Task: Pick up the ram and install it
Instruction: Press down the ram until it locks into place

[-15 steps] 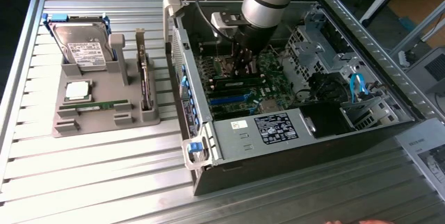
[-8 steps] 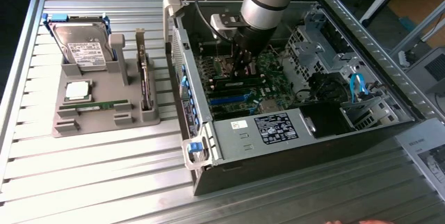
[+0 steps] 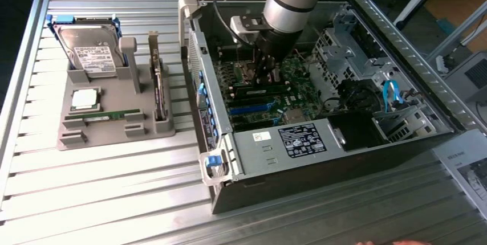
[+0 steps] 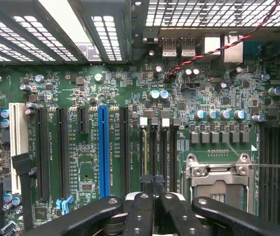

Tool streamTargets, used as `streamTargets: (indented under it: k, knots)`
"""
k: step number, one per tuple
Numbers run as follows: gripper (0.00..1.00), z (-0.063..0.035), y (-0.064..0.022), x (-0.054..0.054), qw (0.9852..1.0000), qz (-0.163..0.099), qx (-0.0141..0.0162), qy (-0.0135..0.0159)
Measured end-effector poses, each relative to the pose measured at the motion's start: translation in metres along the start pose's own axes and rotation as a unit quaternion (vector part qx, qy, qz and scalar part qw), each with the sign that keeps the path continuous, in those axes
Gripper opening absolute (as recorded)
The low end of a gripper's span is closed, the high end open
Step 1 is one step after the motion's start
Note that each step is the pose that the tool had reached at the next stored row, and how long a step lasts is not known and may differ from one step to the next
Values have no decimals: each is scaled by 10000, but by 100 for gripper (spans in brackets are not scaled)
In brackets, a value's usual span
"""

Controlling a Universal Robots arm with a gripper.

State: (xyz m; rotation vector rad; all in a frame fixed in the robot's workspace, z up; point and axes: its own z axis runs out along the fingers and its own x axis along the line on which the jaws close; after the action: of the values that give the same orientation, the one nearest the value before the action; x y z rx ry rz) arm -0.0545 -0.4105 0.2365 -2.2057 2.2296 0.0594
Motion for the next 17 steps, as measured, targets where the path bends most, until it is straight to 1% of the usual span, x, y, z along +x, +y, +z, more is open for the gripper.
streamTargets:
  k: [17]
  knots:
    - [10, 17, 2, 9, 10000, 0, 1, -1]
